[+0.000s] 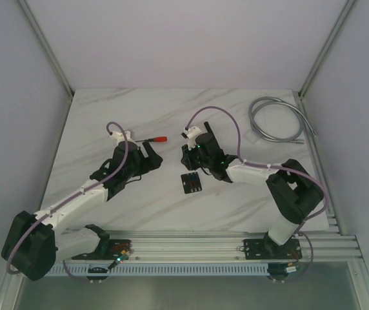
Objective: Snap on the fuse box
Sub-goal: Pick up the fuse from the center of the board.
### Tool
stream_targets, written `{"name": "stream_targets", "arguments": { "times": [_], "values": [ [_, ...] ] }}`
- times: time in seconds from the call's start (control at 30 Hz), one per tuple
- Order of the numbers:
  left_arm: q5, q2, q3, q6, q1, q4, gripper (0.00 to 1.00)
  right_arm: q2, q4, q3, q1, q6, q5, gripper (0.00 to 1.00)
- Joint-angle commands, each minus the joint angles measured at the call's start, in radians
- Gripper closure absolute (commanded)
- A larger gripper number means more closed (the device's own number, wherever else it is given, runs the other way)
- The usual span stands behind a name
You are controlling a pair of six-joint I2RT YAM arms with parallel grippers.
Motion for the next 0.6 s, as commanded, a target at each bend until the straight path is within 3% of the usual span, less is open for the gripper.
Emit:
{"name": "stream_targets", "arguments": {
  "times": [0.0,0.57],
  "values": [
    [0.093,0.036,0.051,-0.024,0.007,0.056,0.15,-0.062,0.097,-0.047,0.013,-0.023,-0.097,0.75],
    [0.329,0.170,0.086,-0.130,0.009,0.199,0.41,-0.200,0.256,-0.158,0.031,0.000,-0.209,0.74]
  ]
}}
